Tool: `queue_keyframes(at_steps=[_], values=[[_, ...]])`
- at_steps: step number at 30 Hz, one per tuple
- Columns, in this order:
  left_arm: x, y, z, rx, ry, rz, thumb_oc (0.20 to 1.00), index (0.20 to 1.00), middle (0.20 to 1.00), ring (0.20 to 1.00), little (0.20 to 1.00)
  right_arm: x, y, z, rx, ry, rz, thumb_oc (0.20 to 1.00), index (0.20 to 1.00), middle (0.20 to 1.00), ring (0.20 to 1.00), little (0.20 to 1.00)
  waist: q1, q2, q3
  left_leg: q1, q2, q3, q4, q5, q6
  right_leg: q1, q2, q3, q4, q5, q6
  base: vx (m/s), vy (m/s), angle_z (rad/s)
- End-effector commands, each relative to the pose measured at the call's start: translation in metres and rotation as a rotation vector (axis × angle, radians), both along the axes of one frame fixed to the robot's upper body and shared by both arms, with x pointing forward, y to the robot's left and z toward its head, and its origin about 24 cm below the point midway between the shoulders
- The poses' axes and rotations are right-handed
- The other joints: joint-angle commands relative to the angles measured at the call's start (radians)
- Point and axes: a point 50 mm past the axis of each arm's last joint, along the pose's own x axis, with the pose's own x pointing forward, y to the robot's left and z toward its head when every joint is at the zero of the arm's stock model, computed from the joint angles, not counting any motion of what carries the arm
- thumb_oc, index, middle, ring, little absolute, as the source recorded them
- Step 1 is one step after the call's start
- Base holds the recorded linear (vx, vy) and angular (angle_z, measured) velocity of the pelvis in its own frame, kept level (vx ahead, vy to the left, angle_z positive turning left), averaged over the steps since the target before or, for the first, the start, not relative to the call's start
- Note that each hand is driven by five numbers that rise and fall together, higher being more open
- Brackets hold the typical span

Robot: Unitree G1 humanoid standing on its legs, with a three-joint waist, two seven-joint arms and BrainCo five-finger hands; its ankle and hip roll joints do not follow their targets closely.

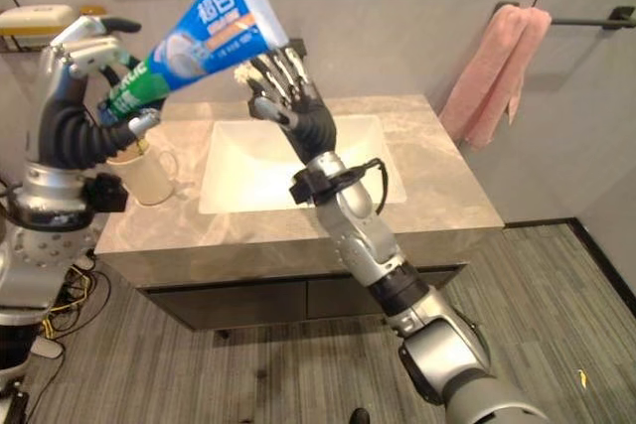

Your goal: Put brush and paste in cup on sink, flatten towel.

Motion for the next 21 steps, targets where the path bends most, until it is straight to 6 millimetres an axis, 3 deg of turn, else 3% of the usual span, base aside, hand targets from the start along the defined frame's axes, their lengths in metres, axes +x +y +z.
queue_keyframes(at_steps=[1, 21], values=[[-0.011, -0.013, 0.035, 0.032, -0.188, -0.069, 0.200, 0.200, 0.200, 0.200, 0.200, -0.009, 0.012, 0.052, 0.126, -0.177, 0.059, 1.000, 1.000, 1.000, 1.000, 1.000, 0.016, -0.036, 0.002, 0.026, 0.001, -0.076, 0.012, -0.080, 0.042, 0.044, -0.088, -0.053, -0.001, 0.004, 0.067, 0.00, 0.000, 0.00], [-0.011, -0.011, 0.004, -0.088, -0.020, -0.148, 0.200, 0.200, 0.200, 0.200, 0.200, -0.022, 0.013, 0.084, 0.278, -0.265, 0.026, 1.000, 1.000, 1.000, 1.000, 1.000, 0.027, -0.033, -0.002, 0.037, 0.007, -0.080, 0.012, -0.081, 0.043, 0.060, -0.083, -0.058, -0.001, -0.007, 0.059, 0.00, 0.000, 0.00]])
